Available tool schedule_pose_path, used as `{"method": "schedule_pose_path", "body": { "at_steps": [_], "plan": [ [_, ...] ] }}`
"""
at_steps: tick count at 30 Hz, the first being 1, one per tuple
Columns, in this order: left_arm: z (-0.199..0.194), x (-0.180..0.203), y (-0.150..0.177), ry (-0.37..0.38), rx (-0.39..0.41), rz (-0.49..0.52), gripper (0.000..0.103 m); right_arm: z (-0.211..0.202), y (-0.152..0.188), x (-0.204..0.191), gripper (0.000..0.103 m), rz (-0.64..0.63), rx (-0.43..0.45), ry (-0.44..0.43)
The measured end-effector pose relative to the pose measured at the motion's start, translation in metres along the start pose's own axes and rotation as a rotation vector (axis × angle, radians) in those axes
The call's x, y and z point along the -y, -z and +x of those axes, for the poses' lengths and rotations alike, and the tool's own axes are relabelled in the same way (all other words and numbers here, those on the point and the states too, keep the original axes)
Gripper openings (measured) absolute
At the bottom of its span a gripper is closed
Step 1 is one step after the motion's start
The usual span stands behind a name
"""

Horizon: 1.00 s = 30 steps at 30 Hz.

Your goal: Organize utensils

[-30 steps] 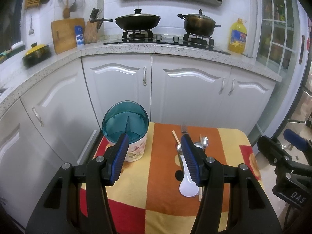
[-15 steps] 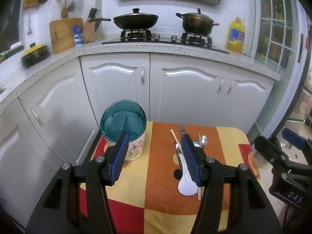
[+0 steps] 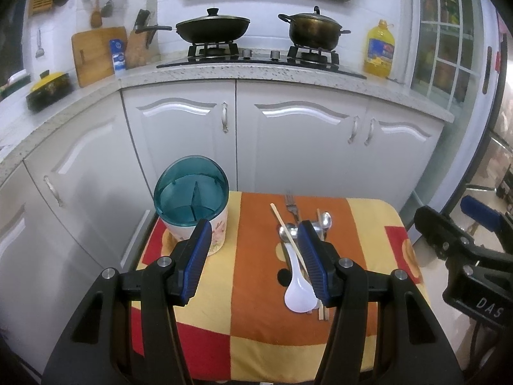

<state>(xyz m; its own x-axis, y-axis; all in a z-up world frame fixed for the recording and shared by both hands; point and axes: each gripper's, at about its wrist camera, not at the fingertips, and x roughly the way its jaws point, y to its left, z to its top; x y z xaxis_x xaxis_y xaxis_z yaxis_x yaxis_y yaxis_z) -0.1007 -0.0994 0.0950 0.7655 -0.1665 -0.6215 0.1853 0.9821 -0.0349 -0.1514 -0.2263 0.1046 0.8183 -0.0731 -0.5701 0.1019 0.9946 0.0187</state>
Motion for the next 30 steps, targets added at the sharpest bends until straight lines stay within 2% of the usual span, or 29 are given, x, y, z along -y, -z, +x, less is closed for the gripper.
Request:
{"method": "schedule_pose_path", "body": {
  "at_steps": [30],
  "plan": [
    [0.007, 0.003, 0.004, 0.01, -0.022, 0.001, 0.056, 0.007, 0.003, 0.002, 0.094, -0.009, -0.035, 0.012]
  ]
}}
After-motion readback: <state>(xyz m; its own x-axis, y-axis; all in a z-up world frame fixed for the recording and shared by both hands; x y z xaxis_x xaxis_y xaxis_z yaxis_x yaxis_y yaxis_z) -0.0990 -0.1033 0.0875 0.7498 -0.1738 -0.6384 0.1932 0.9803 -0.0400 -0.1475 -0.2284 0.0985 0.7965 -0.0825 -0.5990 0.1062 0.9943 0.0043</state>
